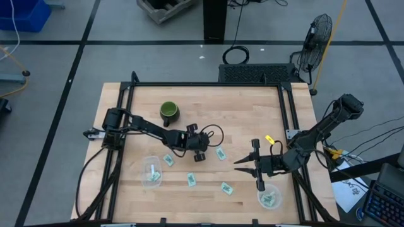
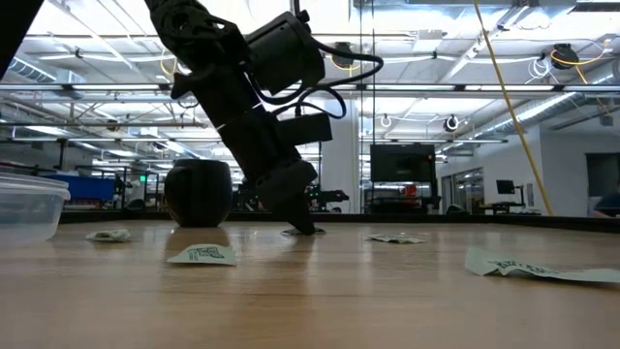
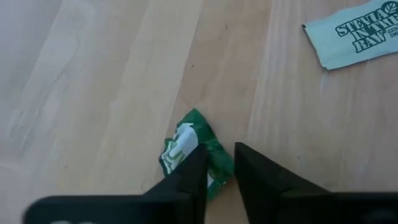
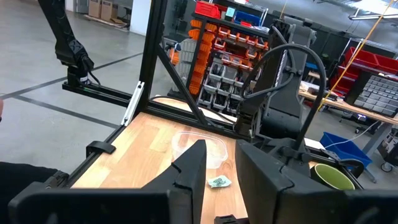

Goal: Pick and place Stevia / Truvia into bins
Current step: Put the Truvia packet into the top left transparent container

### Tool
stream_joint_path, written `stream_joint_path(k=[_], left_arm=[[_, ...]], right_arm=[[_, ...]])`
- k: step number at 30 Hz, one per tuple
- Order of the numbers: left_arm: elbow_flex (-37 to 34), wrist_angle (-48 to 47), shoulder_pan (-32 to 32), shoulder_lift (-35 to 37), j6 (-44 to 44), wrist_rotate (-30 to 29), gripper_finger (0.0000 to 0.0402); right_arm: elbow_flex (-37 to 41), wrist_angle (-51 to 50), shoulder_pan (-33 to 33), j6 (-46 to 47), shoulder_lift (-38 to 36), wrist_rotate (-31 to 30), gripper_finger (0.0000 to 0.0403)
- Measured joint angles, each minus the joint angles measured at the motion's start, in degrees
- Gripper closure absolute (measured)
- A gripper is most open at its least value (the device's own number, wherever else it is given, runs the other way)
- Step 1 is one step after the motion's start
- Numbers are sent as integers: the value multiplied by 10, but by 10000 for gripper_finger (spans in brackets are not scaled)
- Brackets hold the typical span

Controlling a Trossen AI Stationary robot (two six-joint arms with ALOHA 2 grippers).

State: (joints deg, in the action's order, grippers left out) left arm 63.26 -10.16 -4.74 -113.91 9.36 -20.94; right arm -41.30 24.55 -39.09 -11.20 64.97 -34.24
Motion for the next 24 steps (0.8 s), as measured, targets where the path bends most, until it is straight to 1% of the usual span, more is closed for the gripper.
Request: stream_joint_path(k=[4, 6, 9, 14, 16, 20, 22, 24], left_arm=[[0, 1, 1, 0, -13, 0, 375], [0, 1, 1, 1, -19, -2, 390], [-1, -1, 1, 7, -18, -3, 382], [-4, -28, -9, 45, -3, -1, 374], [-4, -44, -21, 74, 4, -1, 375], [-3, -92, -55, 137, 45, -1, 392], [-2, -119, -81, 176, 78, 2, 394], [-2, -155, -110, 212, 128, 18, 385]], right_arm=[[0, -5, 0, 0, 0, 0, 325], [0, -8, 0, 0, 0, 0, 327], [0, -8, 0, 0, 0, 0, 327], [0, -9, 0, 0, 0, 0, 328], [-1, -10, 0, 0, 0, 0, 328], [-1, -13, 0, 0, 0, 0, 328], [-1, -13, 0, 0, 0, 0, 328], [-1, -13, 0, 0, 0, 0, 328]])
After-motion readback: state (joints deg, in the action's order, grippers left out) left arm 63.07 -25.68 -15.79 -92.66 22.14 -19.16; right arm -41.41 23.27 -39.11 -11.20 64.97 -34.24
